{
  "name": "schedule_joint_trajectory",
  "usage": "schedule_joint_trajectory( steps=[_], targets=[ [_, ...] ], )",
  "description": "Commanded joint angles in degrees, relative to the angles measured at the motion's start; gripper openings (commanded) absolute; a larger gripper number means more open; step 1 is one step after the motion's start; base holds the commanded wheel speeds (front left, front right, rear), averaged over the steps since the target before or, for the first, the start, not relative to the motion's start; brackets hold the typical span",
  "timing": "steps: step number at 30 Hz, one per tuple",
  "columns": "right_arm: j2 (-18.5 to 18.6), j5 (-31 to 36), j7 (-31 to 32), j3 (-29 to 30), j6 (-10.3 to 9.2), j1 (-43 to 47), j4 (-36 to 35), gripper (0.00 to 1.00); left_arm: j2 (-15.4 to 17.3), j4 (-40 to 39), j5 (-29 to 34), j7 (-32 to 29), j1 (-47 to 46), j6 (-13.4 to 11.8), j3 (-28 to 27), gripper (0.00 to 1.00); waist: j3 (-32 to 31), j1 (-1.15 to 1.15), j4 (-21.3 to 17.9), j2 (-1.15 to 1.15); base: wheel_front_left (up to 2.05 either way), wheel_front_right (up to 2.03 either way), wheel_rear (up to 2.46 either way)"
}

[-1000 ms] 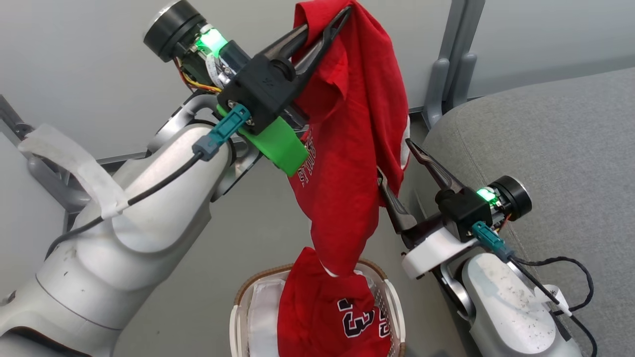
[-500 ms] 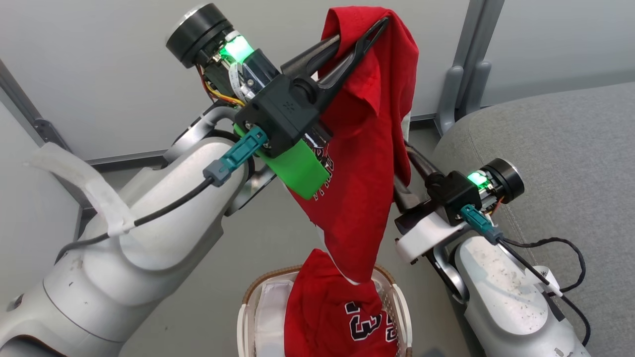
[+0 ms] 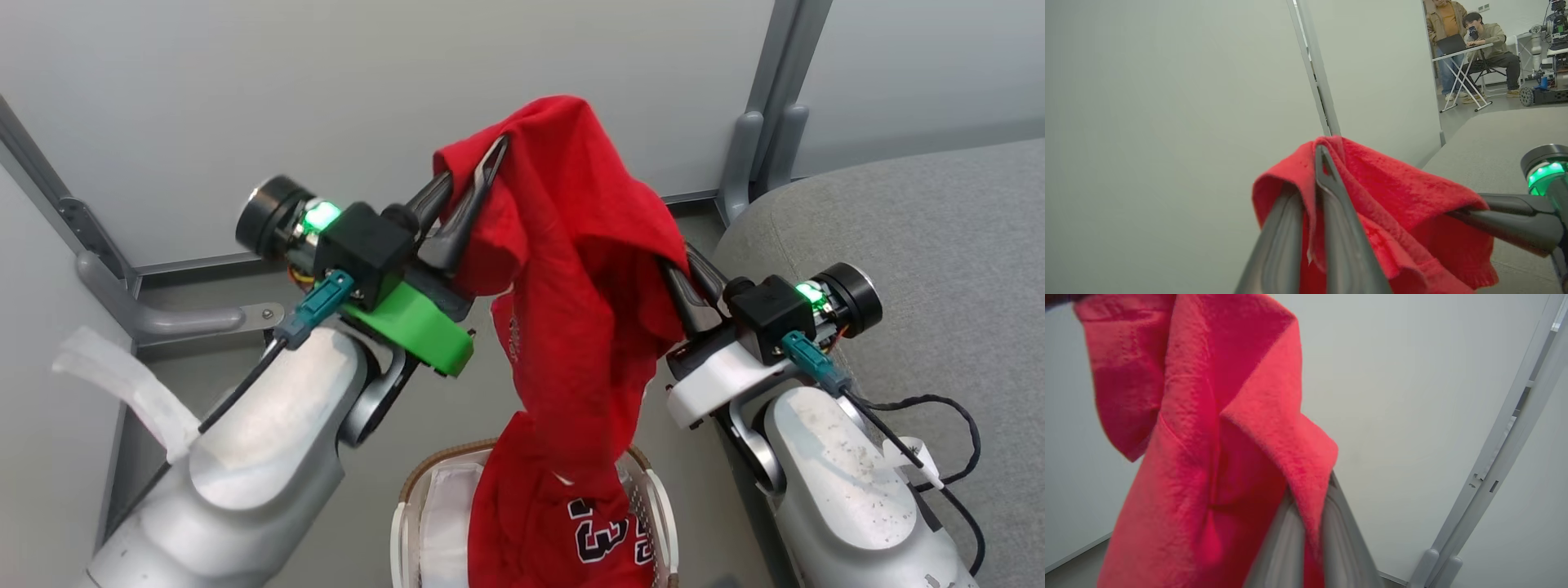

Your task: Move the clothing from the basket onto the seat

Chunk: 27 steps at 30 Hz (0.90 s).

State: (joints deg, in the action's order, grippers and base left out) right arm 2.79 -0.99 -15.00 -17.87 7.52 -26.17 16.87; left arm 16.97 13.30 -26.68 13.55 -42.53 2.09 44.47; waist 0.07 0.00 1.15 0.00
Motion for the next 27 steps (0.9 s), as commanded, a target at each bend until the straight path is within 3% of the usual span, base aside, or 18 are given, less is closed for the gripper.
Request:
schedule_joint_trajectory(
  steps=[1,9,27],
  targets=[
    [0.19,-0.33,-0.28,0.46,-0.06,1.07,-0.25,0.0,-0.4,0.87,-1.14,0.57,2.39,-0.59,-0.64,1.0,-0.02,0.0,-0.08,0.0,0.0,0.0,0.0],
    [0.18,0.06,-0.28,3.29,-0.06,2.34,-0.5,0.0,-2.95,6.95,-4.09,1.67,12.63,-1.45,-4.85,1.0,-0.08,0.0,-0.15,0.0,0.0,0.0,0.0],
    [0.19,0.63,-0.28,6.67,-0.06,4.19,-0.87,0.0,-10.77,11.1,2.09,1.61,27.56,3.62,-15.44,1.0,0.31,0.0,-0.5,0.0,0.0,0.0,0.0]
  ],
)
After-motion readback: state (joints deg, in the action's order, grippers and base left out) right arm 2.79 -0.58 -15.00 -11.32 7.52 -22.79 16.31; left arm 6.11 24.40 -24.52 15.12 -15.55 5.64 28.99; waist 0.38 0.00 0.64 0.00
